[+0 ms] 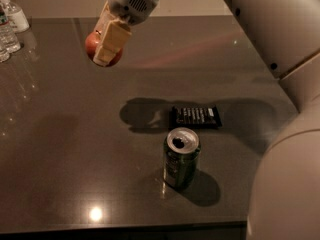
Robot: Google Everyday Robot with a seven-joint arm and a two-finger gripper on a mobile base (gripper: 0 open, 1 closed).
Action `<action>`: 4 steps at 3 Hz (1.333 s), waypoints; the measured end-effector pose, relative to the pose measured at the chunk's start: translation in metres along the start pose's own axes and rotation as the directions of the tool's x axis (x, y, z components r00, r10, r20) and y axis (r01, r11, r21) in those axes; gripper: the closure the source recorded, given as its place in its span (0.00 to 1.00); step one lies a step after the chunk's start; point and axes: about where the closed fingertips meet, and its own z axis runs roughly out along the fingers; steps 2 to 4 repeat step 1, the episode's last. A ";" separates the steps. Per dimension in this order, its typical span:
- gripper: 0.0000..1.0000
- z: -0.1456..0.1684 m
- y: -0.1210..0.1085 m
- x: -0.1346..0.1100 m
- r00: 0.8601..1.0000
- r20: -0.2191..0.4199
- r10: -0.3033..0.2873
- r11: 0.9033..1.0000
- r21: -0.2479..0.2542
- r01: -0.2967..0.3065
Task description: Pick apple
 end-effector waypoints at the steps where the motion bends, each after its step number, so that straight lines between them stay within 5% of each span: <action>1: 1.00 0.001 0.000 0.000 1.000 0.000 0.000 1.000 0.000 0.000; 4: 1.00 0.001 0.000 0.000 1.000 0.000 0.000 1.000 0.000 0.000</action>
Offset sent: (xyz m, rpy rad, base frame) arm 0.0000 0.0000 0.0000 0.0000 0.0000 0.0000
